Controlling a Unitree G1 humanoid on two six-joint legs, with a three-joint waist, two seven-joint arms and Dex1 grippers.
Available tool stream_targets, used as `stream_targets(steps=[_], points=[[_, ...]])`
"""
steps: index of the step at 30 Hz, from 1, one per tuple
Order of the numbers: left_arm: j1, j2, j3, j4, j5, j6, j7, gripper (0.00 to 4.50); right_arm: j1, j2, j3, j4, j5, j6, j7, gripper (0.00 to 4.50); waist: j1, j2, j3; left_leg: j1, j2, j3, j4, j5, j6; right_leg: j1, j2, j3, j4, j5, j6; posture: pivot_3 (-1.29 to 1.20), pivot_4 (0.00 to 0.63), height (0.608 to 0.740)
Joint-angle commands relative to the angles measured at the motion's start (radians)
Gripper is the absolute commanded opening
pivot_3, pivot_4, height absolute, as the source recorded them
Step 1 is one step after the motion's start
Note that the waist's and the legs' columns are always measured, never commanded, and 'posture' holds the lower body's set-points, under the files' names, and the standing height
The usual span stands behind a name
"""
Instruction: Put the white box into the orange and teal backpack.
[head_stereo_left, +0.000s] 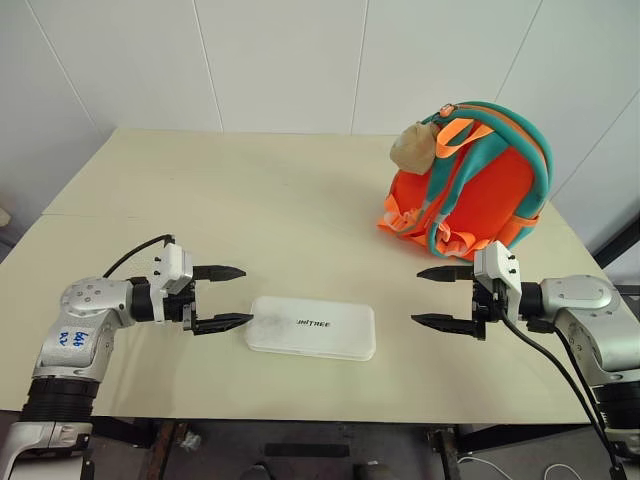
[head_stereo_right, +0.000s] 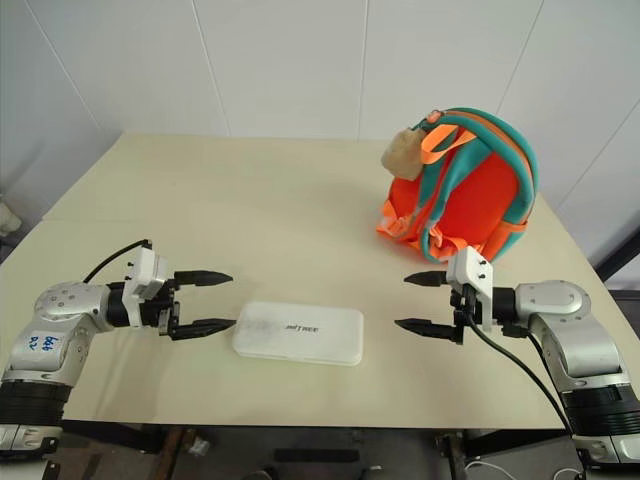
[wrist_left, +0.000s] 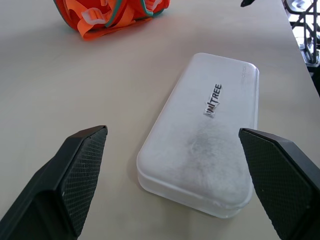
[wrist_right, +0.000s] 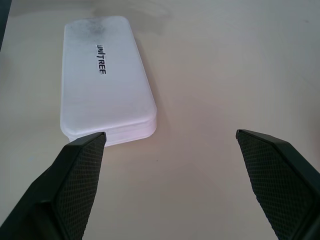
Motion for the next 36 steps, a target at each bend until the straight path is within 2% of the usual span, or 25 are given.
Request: stream_targets(steps=[1, 3, 8, 15, 17, 20, 23, 30, 36], points=[[-0.004, 0.032, -0.014, -0.042, -0.029, 0.097, -0.026, 4.50, -0.003, -0.061, 0.016, -0.046, 0.004, 0.083, 0.033, 4.41, 0.000, 0.000, 0.000, 0.000, 0.000, 0.000, 0.000, 0.000, 0.000, 0.000, 0.000, 0.000, 0.000, 0.000, 0.000, 0.00, 0.150, 0.740], [-0.018, 0.036, -0.014, -0.030, -0.039, 0.162, -0.015, 4.50, 0.007, -0.080, 0.039, -0.070, 0.003, 0.142, 0.034, 4.41, 0.000, 0.000, 0.000, 0.000, 0.000, 0.000, 0.000, 0.000, 0.000, 0.000, 0.000, 0.000, 0.001, 0.000, 0.000, 0.00, 0.150, 0.740], [-0.069, 0.112, -0.052, 0.031, -0.045, 0.469, -0.006, 4.50, 0.028, -0.094, 0.058, -0.173, 0.060, 0.307, 0.020, 4.41, -0.003, 0.000, 0.000, 0.000, 0.000, 0.000, 0.001, 0.000, 0.000, 0.000, 0.000, 0.000, 0.002, 0.000, 0.000, 0.00, 0.150, 0.740], [-0.184, 0.192, -0.058, 0.161, -0.159, 0.978, -0.034, 4.50, 0.025, -0.081, 0.171, -0.232, 0.011, 0.432, -0.025, 4.41, -0.006, 0.000, 0.000, 0.000, 0.000, 0.000, 0.001, 0.000, 0.000, -0.002, 0.000, 0.000, 0.004, -0.001, 0.000, 0.00, 0.150, 0.740], [-0.194, 0.205, -0.061, 0.201, -0.180, 1.063, -0.050, 4.50, 0.017, -0.062, 0.188, -0.244, 0.015, 0.465, -0.049, 4.41, -0.012, 0.000, 0.000, 0.000, 0.000, 0.000, 0.001, 0.000, 0.000, -0.003, 0.000, 0.001, 0.005, -0.002, -0.001, 0.00, 0.150, 0.740], [-0.205, 0.201, -0.096, 0.243, -0.189, 1.129, -0.067, 4.50, -0.003, -0.038, 0.208, -0.229, 0.005, 0.480, -0.072, 4.41, -0.017, 0.000, 0.000, -0.001, 0.000, 0.000, 0.001, -0.001, 0.000, -0.004, 0.000, 0.000, 0.006, -0.003, -0.001, 0.00, 0.150, 0.740], [-0.206, 0.209, -0.188, 0.226, -0.201, 1.196, -0.113, 4.50, -0.026, 0.001, 0.227, -0.206, -0.005, 0.499, -0.105, 4.41, -0.021, 0.000, 0.000, -0.002, 0.000, 0.000, 0.001, -0.001, 0.000, -0.006, 0.000, 0.000, 0.009, -0.004, -0.002, 0.00, 0.150, 0.740], [-0.200, 0.178, -0.285, 0.208, -0.191, 1.174, -0.134, 4.50, -0.035, 0.059, 0.246, -0.256, 0.005, 0.565, -0.165, 4.41, -0.022, 0.000, 0.000, -0.004, 0.000, 0.000, 0.001, 0.000, -0.001, -0.011, 0.000, 0.000, 0.014, -0.005, -0.003, 0.00, 0.150, 0.740], [-0.257, 0.122, -0.317, 0.276, -0.159, 1.124, -0.127, 4.50, -0.043, 0.073, 0.251, -0.308, 0.014, 0.601, -0.196, 4.41, -0.021, 0.000, 0.000, -0.006, 0.000, 0.000, 0.003, 0.000, -0.002, -0.013, 0.000, 0.000, 0.017, -0.005, -0.003, 0.00, 0.150, 0.740]])
